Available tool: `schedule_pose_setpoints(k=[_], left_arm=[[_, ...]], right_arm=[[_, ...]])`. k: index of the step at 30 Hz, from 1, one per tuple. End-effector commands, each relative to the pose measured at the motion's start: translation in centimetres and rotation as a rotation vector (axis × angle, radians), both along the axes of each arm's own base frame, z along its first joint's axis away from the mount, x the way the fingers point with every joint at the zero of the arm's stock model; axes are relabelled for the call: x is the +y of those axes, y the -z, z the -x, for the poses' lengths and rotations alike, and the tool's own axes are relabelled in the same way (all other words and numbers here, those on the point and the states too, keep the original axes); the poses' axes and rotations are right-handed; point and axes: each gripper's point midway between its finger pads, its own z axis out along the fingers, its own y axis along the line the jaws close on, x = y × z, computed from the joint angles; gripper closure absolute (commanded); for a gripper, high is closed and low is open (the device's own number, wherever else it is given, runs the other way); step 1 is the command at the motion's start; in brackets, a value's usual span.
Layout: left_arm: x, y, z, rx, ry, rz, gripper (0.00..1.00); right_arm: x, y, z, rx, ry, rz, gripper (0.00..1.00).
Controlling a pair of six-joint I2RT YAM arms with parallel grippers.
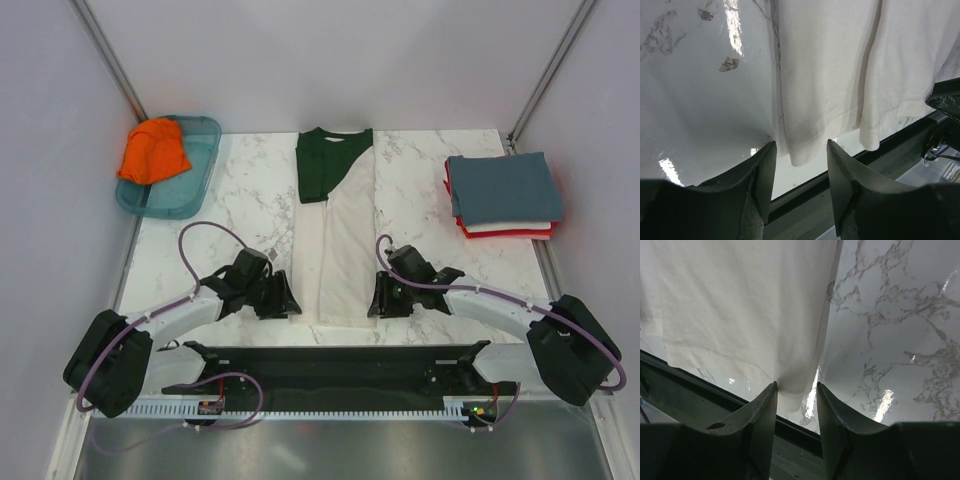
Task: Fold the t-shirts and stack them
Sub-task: Fold the tshirt
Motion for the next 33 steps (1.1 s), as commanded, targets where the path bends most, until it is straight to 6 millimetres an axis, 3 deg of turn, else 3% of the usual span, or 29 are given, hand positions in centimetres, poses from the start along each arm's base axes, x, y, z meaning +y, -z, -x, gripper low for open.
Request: schedule_pose_setpoints(k=[1, 5, 8, 12, 15, 20, 22, 24, 25, 28, 33], left_arm=[[-0.7, -0.2, -0.3, -0.021, 0.024, 0.034, 0.49], [-0.8, -0.2, -0.2, -0.019, 0.028, 0.040, 0.57], [-0.8, -0.1, 0.0, -0.010, 0.032, 0.045, 0.63], [-0.8, 0.1, 0.3, -0.003, 0.037, 0.048, 0.71], [-0.7, 0.4, 0.6, 0.010, 0.036, 0.048, 0.85], [-0.7, 0.5, 1.1, 0.020, 0.040, 0.059, 0.93], [-0.6, 0.5, 1.3, 0.023, 0.042, 0.062, 0.90], [-0.7, 0.5, 1.4, 0.029, 0.045, 0.065, 0.81], [-0.6, 0.6, 1.5, 0.030, 0.045, 0.064, 0.72], [-0.4, 0.7, 1.6, 0.028, 0.040, 0.056, 0.62], [-0.1, 1.3, 1.9, 0.046, 0.033, 0.046, 0.63]], right_arm=[[1.2, 0.2, 0.1, 0.007, -0.004, -0.038, 0.56], [0.9, 1.0, 0.6, 0.029, -0.005, -0.021, 0.57], [0.7, 1.4, 1.0, 0.041, -0.004, -0.013, 0.67], [0.7, 1.4, 1.1, 0.044, -0.004, -0.018, 0.88], [0.8, 1.2, 1.1, 0.037, -0.003, -0.026, 1.00], [0.7, 1.0, 1.2, 0.035, 0.001, -0.033, 1.00], [0.7, 0.9, 1.1, 0.029, 0.003, -0.038, 1.00], [0.7, 0.8, 1.2, 0.026, 0.004, -0.041, 1.00], [0.7, 0.8, 1.1, 0.024, 0.005, -0.041, 1.00], [0.6, 0.8, 1.1, 0.021, 0.006, -0.040, 1.00], [0.6, 0.9, 1.2, 0.025, 0.005, -0.036, 1.00]])
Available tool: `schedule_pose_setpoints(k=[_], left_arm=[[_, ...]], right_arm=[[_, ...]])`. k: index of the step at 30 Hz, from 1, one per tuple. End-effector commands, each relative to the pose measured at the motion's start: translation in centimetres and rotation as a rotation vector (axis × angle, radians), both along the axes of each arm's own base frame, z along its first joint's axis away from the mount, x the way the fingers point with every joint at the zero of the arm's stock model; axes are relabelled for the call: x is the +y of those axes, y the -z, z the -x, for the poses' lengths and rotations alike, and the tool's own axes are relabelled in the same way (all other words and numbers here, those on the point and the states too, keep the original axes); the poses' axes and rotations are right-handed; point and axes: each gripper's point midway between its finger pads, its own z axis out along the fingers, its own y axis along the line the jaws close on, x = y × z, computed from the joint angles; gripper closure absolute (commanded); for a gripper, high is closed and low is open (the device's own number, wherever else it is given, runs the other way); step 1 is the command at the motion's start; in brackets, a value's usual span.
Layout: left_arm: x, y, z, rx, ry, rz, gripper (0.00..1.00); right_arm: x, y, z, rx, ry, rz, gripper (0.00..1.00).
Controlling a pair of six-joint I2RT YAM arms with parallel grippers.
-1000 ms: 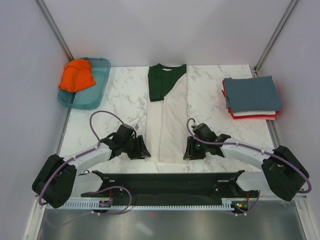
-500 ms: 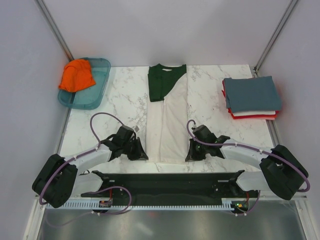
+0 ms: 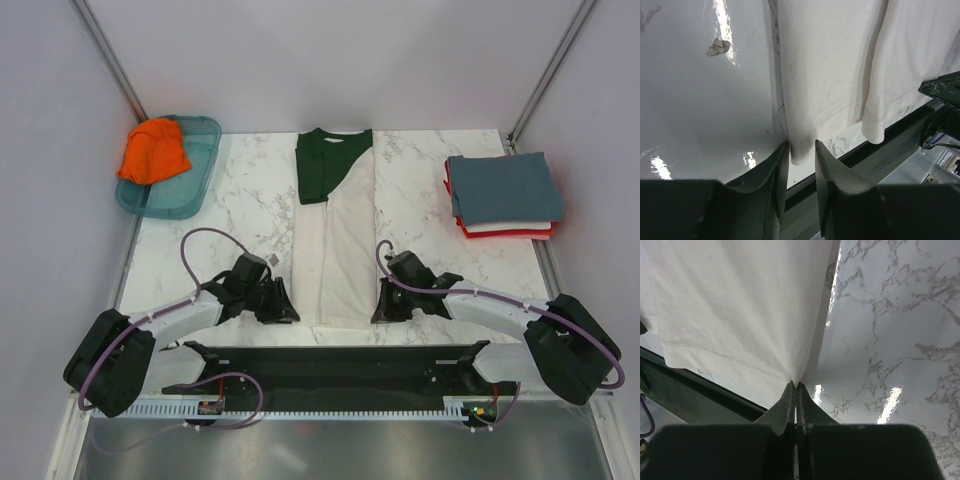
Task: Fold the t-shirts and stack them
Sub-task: Fold the tshirt
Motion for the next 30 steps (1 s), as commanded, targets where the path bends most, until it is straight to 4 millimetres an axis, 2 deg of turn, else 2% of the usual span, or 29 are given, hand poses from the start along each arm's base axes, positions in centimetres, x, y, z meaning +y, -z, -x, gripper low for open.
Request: schedule_pose_setpoints(k=[1, 5, 6, 10, 14, 15, 17, 18, 20, 21, 22, 23, 24, 25, 26, 27, 28, 29, 30], left_arm=[[0.4, 0.8, 0.8, 0.023, 0.001, -0.011, 0.66], [0.0, 0.5, 0.8, 0.024, 0.011, 0.012, 0.87], [-0.1, 0.3, 0.7, 0.016, 0.009, 0.019, 0.98], [-0.2, -1.3, -0.6, -0.029, -0.031, 0.067, 0.98], [-1.3, -4.3, -2.0, -0.051, -0.023, 0.193, 0.98], [-1.6, -5.4, -3.0, -0.073, -0.031, 0.215, 0.98], [-1.8, -6.5, -4.0, -0.086, -0.043, 0.240, 0.98], [-1.7, -7.6, -5.2, -0.116, -0.068, 0.256, 0.98], [-1.6, -8.7, -6.6, -0.138, -0.108, 0.279, 0.98], [-1.2, -9.7, -8.0, -0.166, -0.140, 0.290, 0.98], [-1.1, -10.2, -8.9, -0.178, -0.165, 0.300, 0.98], [-1.0, -10.2, -9.6, -0.172, -0.182, 0.301, 0.98], [-0.7, -11.1, -11.1, -0.193, -0.204, 0.309, 0.98], [-0.7, -11.6, -11.9, -0.202, -0.214, 0.316, 0.98], [-0.7, -11.1, -12.7, -0.187, -0.225, 0.305, 0.98], [-0.7, -12.4, -14.1, -0.218, -0.237, 0.314, 0.98], [-0.7, -12.5, -14.9, -0.220, -0.248, 0.312, 0.98], [-0.8, -12.9, -16.0, -0.243, -0.257, 0.317, 0.98], [-0.9, -13.2, -17.5, -0.249, -0.267, 0.315, 0.98]], right_arm=[[0.1, -0.2, -0.1, -0.016, 0.003, -0.013, 1.00], [0.4, -0.7, -0.3, -0.025, -0.001, -0.024, 1.00], [0.5, -0.8, -0.4, -0.028, 0.001, -0.026, 1.00], [0.6, -2.2, -1.0, -0.065, -0.003, -0.033, 1.00], [0.9, -4.8, -2.8, -0.138, 0.011, -0.053, 1.00], [1.4, -6.0, -3.7, -0.165, 0.015, -0.070, 1.00], [1.4, -6.9, -5.1, -0.177, 0.023, -0.077, 1.00], [2.0, -8.5, -6.3, -0.206, 0.027, -0.102, 1.00], [1.8, -9.3, -8.3, -0.223, 0.055, -0.103, 1.00], [2.2, -10.6, -9.7, -0.250, 0.063, -0.120, 1.00], [2.1, -11.1, -10.6, -0.261, 0.074, -0.126, 1.00], [1.4, -10.8, -12.1, -0.254, 0.101, -0.113, 1.00], [1.6, -12.0, -13.3, -0.271, 0.104, -0.134, 1.00], [1.5, -12.3, -14.2, -0.277, 0.113, -0.137, 1.00], [1.0, -11.6, -15.4, -0.264, 0.130, -0.122, 1.00], [1.1, -12.6, -16.8, -0.286, 0.137, -0.132, 1.00], [1.0, -12.5, -17.6, -0.286, 0.143, -0.128, 1.00], [0.6, -11.3, -18.6, -0.257, 0.160, -0.110, 1.00], [0.8, -12.1, -19.8, -0.272, 0.161, -0.122, 1.00]])
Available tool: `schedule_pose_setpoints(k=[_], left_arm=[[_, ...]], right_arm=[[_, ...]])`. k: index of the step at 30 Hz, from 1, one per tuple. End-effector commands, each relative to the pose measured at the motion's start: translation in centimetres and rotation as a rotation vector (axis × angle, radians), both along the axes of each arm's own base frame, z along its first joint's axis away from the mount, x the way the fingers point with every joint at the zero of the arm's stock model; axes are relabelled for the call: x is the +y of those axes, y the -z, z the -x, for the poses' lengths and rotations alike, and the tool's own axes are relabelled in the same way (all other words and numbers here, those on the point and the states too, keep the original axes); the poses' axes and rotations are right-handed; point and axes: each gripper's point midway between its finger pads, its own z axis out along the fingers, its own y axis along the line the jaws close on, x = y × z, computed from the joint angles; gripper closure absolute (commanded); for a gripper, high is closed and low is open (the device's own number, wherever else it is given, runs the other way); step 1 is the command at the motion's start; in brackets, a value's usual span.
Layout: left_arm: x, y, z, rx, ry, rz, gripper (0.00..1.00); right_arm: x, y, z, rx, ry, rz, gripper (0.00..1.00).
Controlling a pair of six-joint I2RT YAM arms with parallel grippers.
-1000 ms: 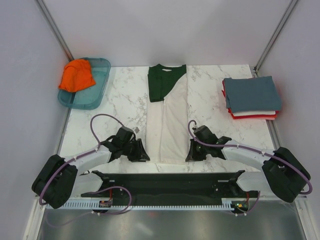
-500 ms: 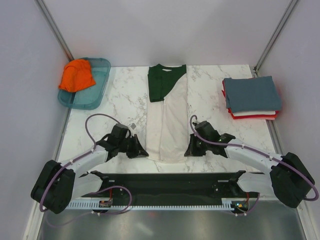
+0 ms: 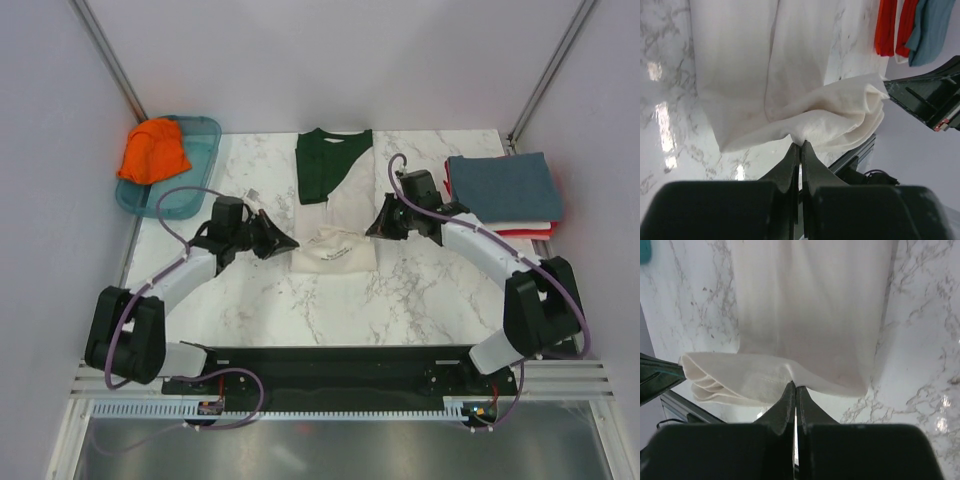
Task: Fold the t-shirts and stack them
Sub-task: Fold the tshirt
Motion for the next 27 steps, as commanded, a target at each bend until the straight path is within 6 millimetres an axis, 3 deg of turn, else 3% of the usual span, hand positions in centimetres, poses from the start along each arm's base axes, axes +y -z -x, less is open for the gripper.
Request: schedule_pose_setpoints(k=[1, 2, 4, 5, 6, 8, 9, 10, 13, 16, 27], left_arm=[[-0.5, -3.0, -5.1, -0.085, -0.058, 0.035, 0.98], [-0.6, -3.0, -5.9, -0.084, -0.063, 0.033, 0.98], [-0.8, -2.6, -8.3, -0.066, -0.073, 0.031, 0.98], [-0.8, -2.6, -9.1, -0.066, -0.074, 0.030, 0.98], [-1.0, -3.2, -10.4, -0.079, -0.078, 0.034, 0.98], [-1.0, -1.5, -11.9, -0.035, -0.089, 0.028, 0.98], [-1.1, -2.2, -13.0, -0.047, -0.093, 0.036, 0.98], [-1.1, -1.0, -13.5, -0.017, -0.098, 0.035, 0.98], [-1.0, -1.2, -15.6, -0.028, -0.114, 0.034, 0.98], [-0.9, 0.1, -16.1, 0.014, -0.115, 0.020, 0.98], [-0.3, -0.3, -18.2, 0.005, -0.129, 0.023, 0.98]], right_arm=[[-0.1, -0.7, -3.5, -0.026, -0.003, -0.012, 1.00], [-0.2, 0.3, -4.3, -0.002, 0.007, -0.004, 1.00], [-0.4, -0.1, -6.3, -0.015, 0.029, -0.010, 1.00], [-0.4, 1.0, -7.0, 0.008, 0.036, -0.002, 1.00], [-0.2, 0.3, -8.2, -0.012, 0.042, -0.006, 1.00], [-0.4, 1.9, -9.5, 0.017, 0.055, 0.006, 1.00], [-0.1, 1.3, -10.6, -0.001, 0.054, -0.003, 1.00], [-0.2, 1.7, -11.1, 0.009, 0.061, -0.003, 1.00], [-0.4, 2.8, -12.5, 0.029, 0.074, -0.008, 1.00], [-0.9, 2.7, -13.7, 0.022, 0.090, -0.014, 1.00], [-1.6, 1.5, -16.6, 0.004, 0.110, -0.067, 1.00]])
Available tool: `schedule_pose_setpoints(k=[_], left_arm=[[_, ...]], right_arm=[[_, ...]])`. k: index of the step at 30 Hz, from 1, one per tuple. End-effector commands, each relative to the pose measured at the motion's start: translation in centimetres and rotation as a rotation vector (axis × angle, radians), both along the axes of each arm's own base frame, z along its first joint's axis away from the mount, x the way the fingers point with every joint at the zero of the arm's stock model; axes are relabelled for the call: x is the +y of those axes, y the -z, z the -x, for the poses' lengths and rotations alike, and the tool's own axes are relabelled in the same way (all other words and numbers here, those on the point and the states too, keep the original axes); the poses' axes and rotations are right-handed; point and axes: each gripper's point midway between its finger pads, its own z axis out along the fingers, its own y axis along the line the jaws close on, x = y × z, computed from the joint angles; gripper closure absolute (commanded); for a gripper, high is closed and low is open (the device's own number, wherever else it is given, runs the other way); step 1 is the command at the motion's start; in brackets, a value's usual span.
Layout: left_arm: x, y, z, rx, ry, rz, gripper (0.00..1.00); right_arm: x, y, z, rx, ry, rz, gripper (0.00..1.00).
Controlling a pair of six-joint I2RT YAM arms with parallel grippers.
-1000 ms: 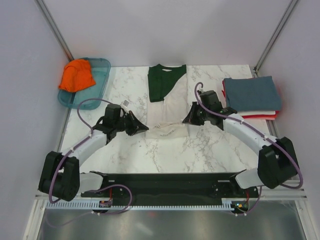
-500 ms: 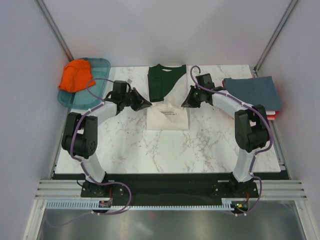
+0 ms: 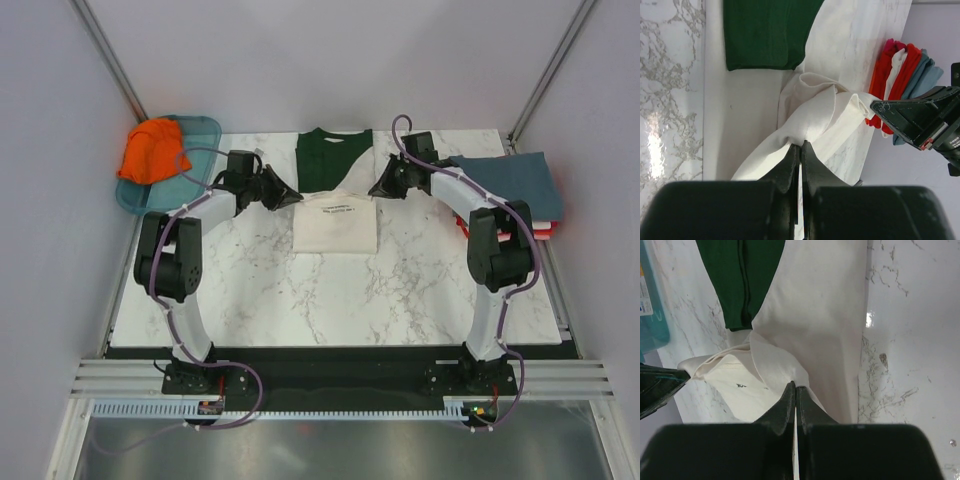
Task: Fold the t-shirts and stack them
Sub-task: Fold the tshirt
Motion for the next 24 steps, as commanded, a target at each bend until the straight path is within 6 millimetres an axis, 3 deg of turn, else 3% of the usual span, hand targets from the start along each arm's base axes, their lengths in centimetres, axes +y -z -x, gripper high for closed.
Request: schedule_pose_setpoints(k=[1, 4, 8, 10, 11, 12, 13, 14, 16, 18, 19, 21, 22, 23, 24], left_arm=[[0.3, -1.3, -2.0, -0.027, -0.024, 0.015, 0.98], [0.3, -0.7, -2.9, -0.013, -0.034, 0.016, 0.98], [0.8, -0.5, -4.5, -0.027, -0.059, 0.001, 0.97], [1.0, 0.4, -5.1, -0.011, -0.067, -0.005, 0.93], [1.1, 0.2, -5.8, -0.025, -0.068, -0.007, 0.68], [1.2, 0.6, -5.7, -0.004, -0.065, -0.016, 0.48], [1.3, 1.3, -5.8, 0.019, -0.063, -0.029, 0.26], [1.5, 0.7, -6.2, -0.004, -0.047, -0.052, 0.21], [1.6, 0.6, -5.8, -0.009, -0.040, -0.072, 0.20], [1.9, 0.0, -4.8, -0.035, -0.024, -0.102, 0.20], [2.0, -0.1, -4.4, -0.042, -0.025, -0.115, 0.20], [2.4, -0.3, -2.7, -0.050, -0.017, -0.135, 0.22], [2.5, -0.1, -2.0, -0.048, -0.014, -0.141, 0.23], [2.4, 1.1, -0.6, -0.032, -0.002, -0.143, 0.26], [2.2, 0.4, 0.3, -0.051, 0.009, -0.136, 0.27]], right_arm=[[0.5, -1.1, -1.9, -0.036, -0.004, -0.034, 1.00], [0.7, 0.0, -2.7, -0.011, 0.000, -0.044, 1.00], [0.6, 0.0, -4.5, -0.028, 0.023, -0.041, 1.00], [0.5, 0.7, -5.1, -0.020, 0.029, -0.042, 0.93], [0.4, 0.6, -5.6, -0.023, 0.036, -0.043, 0.84], [0.1, 0.7, -5.9, -0.021, 0.044, -0.038, 0.60], [0.1, 1.0, -6.0, -0.020, 0.042, -0.034, 0.51], [-0.4, 1.3, -6.1, -0.023, 0.057, -0.009, 0.45], [-1.1, 0.3, -5.6, -0.042, 0.071, 0.016, 0.37], [-1.8, 0.6, -4.6, -0.051, 0.071, 0.054, 0.36], [-2.1, -1.1, -4.2, -0.088, 0.071, 0.053, 0.36], [-2.4, -0.4, -2.3, -0.099, 0.060, 0.059, 0.38], [-2.4, -1.9, -1.5, -0.134, 0.053, 0.048, 0.41], [-2.8, -0.3, 0.1, -0.107, 0.050, 0.058, 0.42], [-3.0, -0.2, 0.8, -0.106, 0.048, 0.056, 0.45]])
